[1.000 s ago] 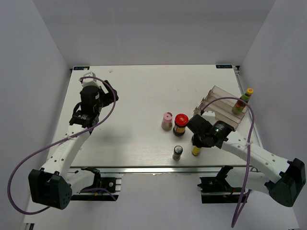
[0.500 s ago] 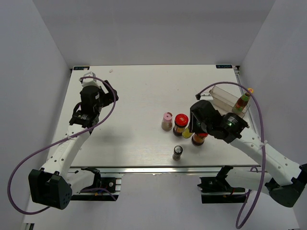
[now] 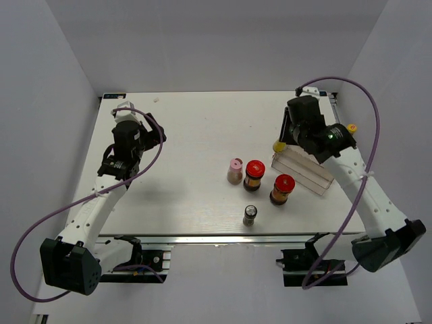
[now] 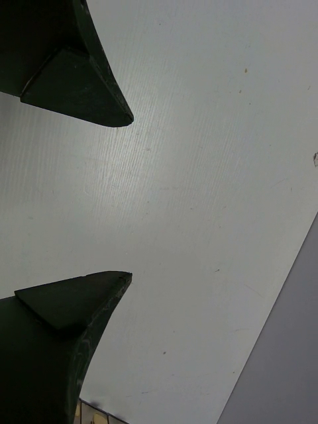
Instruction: Organize the condiment bottles
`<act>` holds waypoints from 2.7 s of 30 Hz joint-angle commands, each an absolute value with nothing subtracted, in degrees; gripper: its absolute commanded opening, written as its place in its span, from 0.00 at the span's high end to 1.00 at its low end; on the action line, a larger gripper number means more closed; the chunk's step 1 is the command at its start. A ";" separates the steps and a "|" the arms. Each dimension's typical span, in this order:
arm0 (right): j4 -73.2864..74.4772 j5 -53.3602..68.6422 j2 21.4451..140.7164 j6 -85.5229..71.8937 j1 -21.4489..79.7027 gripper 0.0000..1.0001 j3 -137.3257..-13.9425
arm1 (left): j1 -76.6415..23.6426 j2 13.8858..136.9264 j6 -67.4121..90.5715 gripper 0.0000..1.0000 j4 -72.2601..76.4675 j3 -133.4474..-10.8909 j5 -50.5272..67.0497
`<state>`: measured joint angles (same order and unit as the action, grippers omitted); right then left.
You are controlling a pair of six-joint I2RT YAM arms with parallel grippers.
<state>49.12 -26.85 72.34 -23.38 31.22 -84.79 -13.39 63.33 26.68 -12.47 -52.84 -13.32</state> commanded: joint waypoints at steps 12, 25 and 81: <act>37.27 -10.30 88.85 -10.99 5.11 1.00 -98.78 | -13.62 63.01 25.23 0.02 -12.13 -51.94 -15.29; 32.35 -9.67 102.65 -7.03 0.62 1.00 -106.34 | -13.54 67.76 24.35 0.02 -11.95 -53.00 -17.14; 27.59 3.07 103.73 -6.16 -0.44 0.11 -97.65 | -13.54 68.03 25.40 0.02 -13.97 -54.67 -15.21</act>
